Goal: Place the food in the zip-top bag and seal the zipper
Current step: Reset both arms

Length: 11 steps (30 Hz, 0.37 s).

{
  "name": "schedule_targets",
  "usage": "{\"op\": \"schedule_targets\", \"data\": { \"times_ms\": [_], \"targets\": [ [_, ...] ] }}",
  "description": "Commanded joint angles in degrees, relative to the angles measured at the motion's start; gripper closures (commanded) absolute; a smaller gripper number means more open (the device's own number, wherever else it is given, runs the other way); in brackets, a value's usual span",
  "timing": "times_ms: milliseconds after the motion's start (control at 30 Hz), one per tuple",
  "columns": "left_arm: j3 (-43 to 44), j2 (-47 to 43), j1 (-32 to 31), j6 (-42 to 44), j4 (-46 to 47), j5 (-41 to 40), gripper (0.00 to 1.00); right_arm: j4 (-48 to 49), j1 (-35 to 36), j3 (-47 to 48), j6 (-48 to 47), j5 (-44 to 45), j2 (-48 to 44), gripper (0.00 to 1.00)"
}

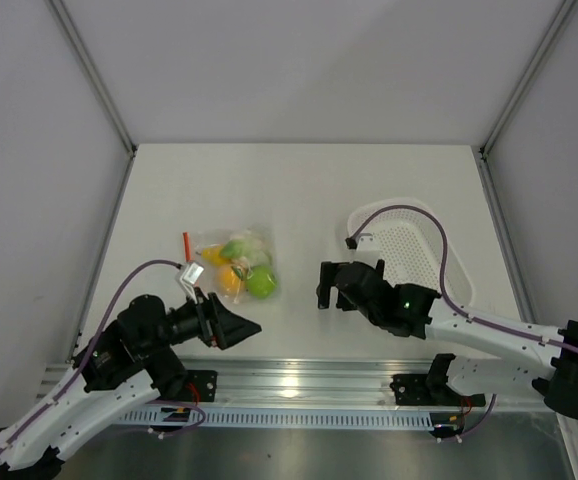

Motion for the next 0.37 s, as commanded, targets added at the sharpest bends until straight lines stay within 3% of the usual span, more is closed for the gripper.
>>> {"op": "schedule_targets", "data": {
  "times_ms": [0, 133, 233, 267, 333],
  "targets": [
    [-3.2, 0.9, -0.1, -2.8, 7.1, 3.5, 0.00, -8.0, 4.4, -0.9, 8.3, 9.3, -2.9, 0.01],
    [-10.0, 1.2, -0.1, -4.6, 16.7, 8.2, 0.00, -12.3, 13.1, -2.5, 12.5, 15.0, -5.4, 0.01],
    [-13.9, 1.0, -0.1, -5.1, 28.1, 14.5, 0.01, -7.1, 21.5, -5.2, 9.8, 21.5, -11.4, 0.01],
    [-14.4, 0.5, -0.1, -6.0, 29.1, 15.0, 0.01, -3.5, 26.9, -8.1, 9.8, 23.6, -13.8, 0.01],
    [-17.0, -0.8, -0.1, -6.1, 31.8, 17.5, 0.00, 2.5, 29.8, -10.8, 4.9, 24.7, -20.6, 0.00]
  ]
}}
